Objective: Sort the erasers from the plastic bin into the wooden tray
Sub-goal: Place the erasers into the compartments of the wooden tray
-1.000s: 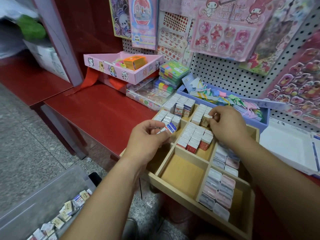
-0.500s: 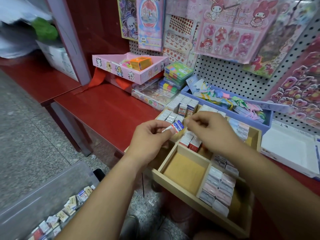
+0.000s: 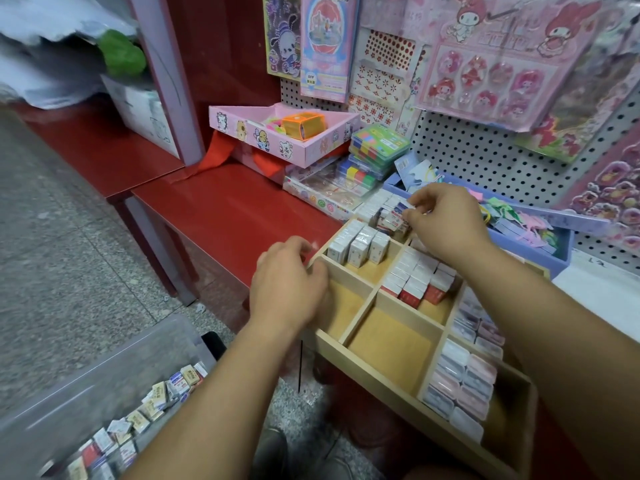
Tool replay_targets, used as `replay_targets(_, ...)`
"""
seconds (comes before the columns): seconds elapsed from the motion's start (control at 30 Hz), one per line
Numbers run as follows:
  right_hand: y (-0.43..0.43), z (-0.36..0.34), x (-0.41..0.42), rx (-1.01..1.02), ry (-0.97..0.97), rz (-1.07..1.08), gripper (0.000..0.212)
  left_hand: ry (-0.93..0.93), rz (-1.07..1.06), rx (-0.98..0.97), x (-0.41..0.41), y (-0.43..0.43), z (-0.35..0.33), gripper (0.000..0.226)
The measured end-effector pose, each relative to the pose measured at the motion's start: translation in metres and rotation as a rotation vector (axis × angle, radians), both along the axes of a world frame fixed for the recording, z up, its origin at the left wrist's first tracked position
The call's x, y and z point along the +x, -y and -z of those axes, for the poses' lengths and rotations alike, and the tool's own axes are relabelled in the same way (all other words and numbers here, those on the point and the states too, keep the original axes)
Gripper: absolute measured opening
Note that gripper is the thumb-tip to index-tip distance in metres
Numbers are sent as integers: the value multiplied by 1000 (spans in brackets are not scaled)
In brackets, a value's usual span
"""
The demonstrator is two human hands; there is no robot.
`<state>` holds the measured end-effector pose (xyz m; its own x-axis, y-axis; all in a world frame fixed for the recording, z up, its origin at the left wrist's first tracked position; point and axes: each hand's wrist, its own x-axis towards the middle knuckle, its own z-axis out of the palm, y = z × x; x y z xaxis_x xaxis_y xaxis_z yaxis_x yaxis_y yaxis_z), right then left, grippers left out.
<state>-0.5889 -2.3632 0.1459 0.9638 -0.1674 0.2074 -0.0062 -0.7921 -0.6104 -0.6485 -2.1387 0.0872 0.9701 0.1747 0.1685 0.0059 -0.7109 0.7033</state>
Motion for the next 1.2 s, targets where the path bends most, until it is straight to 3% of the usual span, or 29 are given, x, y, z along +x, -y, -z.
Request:
replay_targets(0.17,-10,17,27,-369,-96,-9,9,-111,18,45,5,0,8,27)
replay_targets(0.33,-18,22,35,-515,-80,2,7,-124,9,46,6,4,6,28)
replay_targets(0.47,-16,23,37,-506,-82,-11,22,-137,0,22,6,4,9,24)
replay_targets(0.73,-12,22,35,-430,-84,-59,30,-109,54,3,5,0,12,25)
replay_targets(0.9,-15,-1,8,-412,10,-105,10,-67,32,50,-17,-28,6,37)
replay_targets(1.03,-50,-23,-44,-246,94,-290,15,-85,-82,110,-46,-80,9,22)
replay_targets(1.2,-135,-13,-94,-114,12,-598,19,-312,-353,13,-98,-163,55,12)
